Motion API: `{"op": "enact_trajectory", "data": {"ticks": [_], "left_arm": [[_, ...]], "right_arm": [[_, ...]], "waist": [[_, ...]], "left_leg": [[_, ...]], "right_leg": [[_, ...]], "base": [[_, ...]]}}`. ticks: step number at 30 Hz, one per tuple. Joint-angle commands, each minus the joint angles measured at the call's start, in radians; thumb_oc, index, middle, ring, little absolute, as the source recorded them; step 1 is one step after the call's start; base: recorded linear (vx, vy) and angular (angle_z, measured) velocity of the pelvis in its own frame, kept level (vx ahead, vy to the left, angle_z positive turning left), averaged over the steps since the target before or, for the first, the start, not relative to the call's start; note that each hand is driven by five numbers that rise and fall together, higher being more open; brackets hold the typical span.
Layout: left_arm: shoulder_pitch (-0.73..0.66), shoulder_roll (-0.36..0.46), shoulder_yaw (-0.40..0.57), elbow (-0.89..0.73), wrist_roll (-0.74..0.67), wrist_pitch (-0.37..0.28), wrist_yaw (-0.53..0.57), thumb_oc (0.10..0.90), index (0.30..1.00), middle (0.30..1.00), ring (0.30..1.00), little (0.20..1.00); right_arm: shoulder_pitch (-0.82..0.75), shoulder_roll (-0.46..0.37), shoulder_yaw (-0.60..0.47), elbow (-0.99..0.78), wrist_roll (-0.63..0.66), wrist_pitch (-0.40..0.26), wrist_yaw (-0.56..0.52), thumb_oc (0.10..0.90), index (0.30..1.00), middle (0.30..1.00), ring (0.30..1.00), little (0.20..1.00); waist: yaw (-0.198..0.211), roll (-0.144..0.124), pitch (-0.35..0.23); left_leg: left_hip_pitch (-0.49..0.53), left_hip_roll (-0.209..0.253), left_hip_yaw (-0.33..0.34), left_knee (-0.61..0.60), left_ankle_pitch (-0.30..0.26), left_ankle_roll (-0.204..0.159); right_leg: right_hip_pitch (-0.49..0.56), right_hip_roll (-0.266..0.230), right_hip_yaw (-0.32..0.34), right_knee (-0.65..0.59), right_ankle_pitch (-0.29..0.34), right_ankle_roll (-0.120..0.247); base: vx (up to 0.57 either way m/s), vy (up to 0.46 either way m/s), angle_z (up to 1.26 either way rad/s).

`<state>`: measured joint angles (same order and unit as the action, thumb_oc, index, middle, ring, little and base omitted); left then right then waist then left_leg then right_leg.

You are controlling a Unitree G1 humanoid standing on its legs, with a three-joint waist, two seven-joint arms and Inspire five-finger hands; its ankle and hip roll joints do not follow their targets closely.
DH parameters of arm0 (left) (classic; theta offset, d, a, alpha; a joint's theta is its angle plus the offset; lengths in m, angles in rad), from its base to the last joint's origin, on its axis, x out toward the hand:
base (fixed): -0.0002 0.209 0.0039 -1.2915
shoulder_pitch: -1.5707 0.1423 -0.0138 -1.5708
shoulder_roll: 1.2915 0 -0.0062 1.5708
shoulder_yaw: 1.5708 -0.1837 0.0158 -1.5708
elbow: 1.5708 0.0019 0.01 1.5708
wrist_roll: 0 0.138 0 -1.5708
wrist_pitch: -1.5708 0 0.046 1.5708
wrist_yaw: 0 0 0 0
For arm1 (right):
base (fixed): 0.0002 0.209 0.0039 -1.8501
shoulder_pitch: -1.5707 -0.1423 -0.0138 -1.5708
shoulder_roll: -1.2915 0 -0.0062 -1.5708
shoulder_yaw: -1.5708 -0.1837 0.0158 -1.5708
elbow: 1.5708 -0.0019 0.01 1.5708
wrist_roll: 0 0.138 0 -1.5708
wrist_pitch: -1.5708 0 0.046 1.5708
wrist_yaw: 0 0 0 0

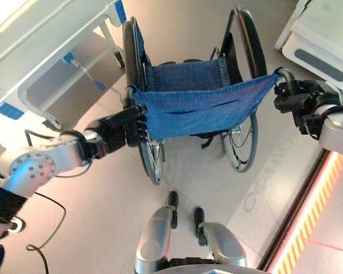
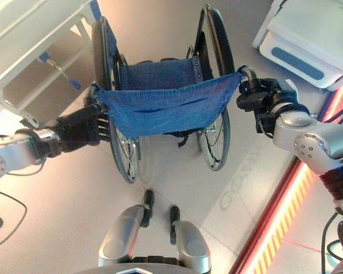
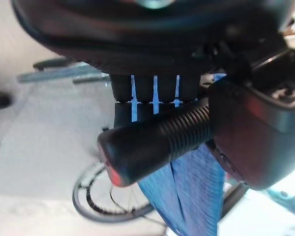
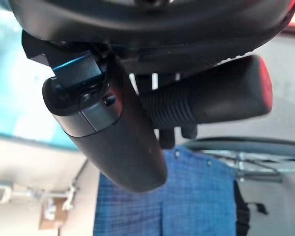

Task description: Push the wheelchair next to the bed

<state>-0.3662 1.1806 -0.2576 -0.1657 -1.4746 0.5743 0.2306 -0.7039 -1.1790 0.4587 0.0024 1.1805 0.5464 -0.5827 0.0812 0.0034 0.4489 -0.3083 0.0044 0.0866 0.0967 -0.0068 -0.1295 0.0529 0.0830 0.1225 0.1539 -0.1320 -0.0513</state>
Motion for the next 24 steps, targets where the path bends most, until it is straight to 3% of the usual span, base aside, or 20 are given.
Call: {"op": "enact_trajectory", "data": {"ticks": [1, 3, 4, 7, 10, 13, 15, 17, 18, 19, 21, 24], "left_arm": [[0.089, 0.003, 0.251, 0.007, 0.102, -0.153, 0.023, 0.4, 0.3, 0.3, 0.3, 0.3], [0.104, -0.003, 0.271, 0.011, 0.11, -0.144, 0.016, 0.4, 0.3, 0.3, 0.3, 0.3], [0.092, -0.011, 0.274, 0.033, 0.126, -0.129, -0.002, 0.4, 0.3, 0.3, 0.3, 0.3], [0.059, -0.009, 0.266, 0.053, 0.135, -0.094, -0.011, 0.4, 0.3, 0.3, 0.3, 0.3], [0.023, -0.003, 0.246, 0.066, 0.155, -0.064, -0.018, 0.4, 0.3, 0.3, 0.3, 0.3], [-0.007, 0.014, 0.234, 0.065, 0.142, -0.057, -0.014, 0.4, 0.3, 0.3, 0.3, 0.3], [-0.018, 0.012, 0.231, 0.067, 0.14, -0.057, -0.009, 0.4, 0.3, 0.3, 0.3, 0.3], [-0.042, 0.011, 0.21, 0.055, 0.128, -0.064, 0.018, 0.4, 0.3, 0.3, 0.3, 0.3], [-0.043, 0.011, 0.209, 0.054, 0.126, -0.064, 0.02, 0.4, 0.3, 0.3, 0.3, 0.3], [-0.046, 0.007, 0.207, 0.044, 0.119, -0.089, 0.043, 0.4, 0.3, 0.3, 0.3, 0.3], [-0.058, -0.001, 0.206, 0.042, 0.104, -0.122, 0.069, 0.4, 0.3, 0.3, 0.3, 0.3], [-0.134, -0.014, 0.155, 0.081, 0.095, -0.162, 0.079, 0.4, 0.3, 0.3, 0.3, 0.3]], "right_arm": [[0.049, -0.002, -0.063, -0.164, 0.016, -0.156, 0.098, 0.4, 0.3, 0.3, 0.3, 0.3], [0.058, 0.004, -0.071, -0.164, 0.014, -0.152, 0.107, 0.4, 0.3, 0.3, 0.3, 0.3], [0.051, 0.027, -0.07, -0.153, 0.017, -0.136, 0.106, 0.4, 0.3, 0.3, 0.3, 0.3], [0.079, 0.042, -0.094, -0.164, 0.03, -0.111, 0.098, 0.4, 0.3, 0.3, 0.3, 0.3], [0.092, 0.064, -0.1, -0.186, 0.041, -0.094, 0.068, 0.4, 0.3, 0.3, 0.3, 0.3], [0.096, 0.075, -0.098, -0.231, 0.075, -0.071, 0.034, 0.4, 0.3, 0.3, 0.3, 0.3], [0.094, 0.086, -0.089, -0.239, 0.076, -0.063, 0.031, 0.4, 0.3, 0.3, 0.3, 0.3], [0.083, 0.095, -0.081, -0.242, 0.063, -0.05, 0.032, 0.4, 0.3, 0.3, 0.3, 0.3], [0.083, 0.095, -0.081, -0.242, 0.063, -0.05, 0.032, 0.4, 0.3, 0.3, 0.3, 0.3], [0.056, 0.09, -0.067, -0.236, 0.058, -0.058, 0.04, 0.4, 0.3, 0.3, 0.3, 0.3], [0.017, 0.086, -0.047, -0.212, 0.032, -0.073, 0.069, 0.4, 0.3, 0.3, 0.3, 0.3], [-0.066, 0.069, -0.003, -0.159, 0.002, -0.106, 0.111, 0.4, 0.3, 0.3, 0.3, 0.3]], "waist": [[0.006, 0.034, -0.117], [0.008, 0.036, -0.127], [0.004, 0.042, -0.154], [0.007, 0.039, -0.184], [0.007, 0.03, -0.21], [0.005, 0.016, -0.239], [-0.001, 0.018, -0.245], [-0.011, 0.018, -0.244], [-0.013, 0.018, -0.244], [-0.015, 0.015, -0.231], [-0.029, 0.008, -0.201], [-0.073, -0.007, -0.152]], "left_leg": [[-0.067, 0.027, 0.004, -0.094, 0.341, 0.02], [-0.058, 0.03, 0.013, -0.08, 0.318, 0.03], [-0.024, 0.033, 0.038, -0.059, 0.251, 0.05], [-0.033, 0.01, 0.048, 0.083, 0.185, 0.08], [-0.005, -0.02, 0.074, 0.135, 0.106, 0.12], [0.047, -0.058, 0.1, 0.132, 0.071, 0.152], [0.067, -0.062, 0.108, 0.131, 0.057, 0.158], [0.061, -0.08, 0.093, 0.178, 0.064, 0.139], [0.06, -0.081, 0.091, 0.182, 0.065, 0.137], [0.032, -0.086, 0.095, 0.236, 0.084, 0.117], [0.0, -0.09, 0.085, 0.307, 0.103, 0.097], [-0.004, -0.108, 0.067, 0.379, 0.041, 0.096]], "right_leg": [[0.077, 0.055, -0.133, 0.008, -0.003, 0.046], [0.092, 0.05, -0.124, 0.026, -0.034, 0.045], [0.091, 0.038, -0.135, 0.065, -0.074, 0.054], [0.101, 0.017, -0.145, 0.143, -0.133, 0.059], [0.072, -0.016, -0.182, 0.308, -0.078, 0.098], [0.034, -0.034, -0.192, 0.435, 0.061, 0.162], [-0.001, -0.046, -0.2, 0.453, 0.07, 0.163], [-0.017, -0.038, -0.213, 0.304, -0.012, 0.108], [-0.015, -0.037, -0.215, 0.295, -0.016, 0.105], [-0.013, -0.049, -0.225, 0.152, -0.043, 0.073], [-0.033, -0.068, -0.206, 0.035, 0.009, 0.063], [-0.093, -0.137, -0.164, -0.128, 0.178, 0.112]], "base": [[0.54, 0.158, -0.76], [0.52, 0.186, -0.56], [0.5, 0.206, -0.65], [0.57, 0.238, -0.46], [0.48, 0.242, -0.13], [0.42, 0.215, -0.06], [0.32, 0.154, -0.09], [0.29, 0.088, -0.14], [0.19, 0.019, -0.06], [0.15, -0.001, -0.07], [0.12, -0.017, -0.08], [0.12, -0.072, 0.43]]}}
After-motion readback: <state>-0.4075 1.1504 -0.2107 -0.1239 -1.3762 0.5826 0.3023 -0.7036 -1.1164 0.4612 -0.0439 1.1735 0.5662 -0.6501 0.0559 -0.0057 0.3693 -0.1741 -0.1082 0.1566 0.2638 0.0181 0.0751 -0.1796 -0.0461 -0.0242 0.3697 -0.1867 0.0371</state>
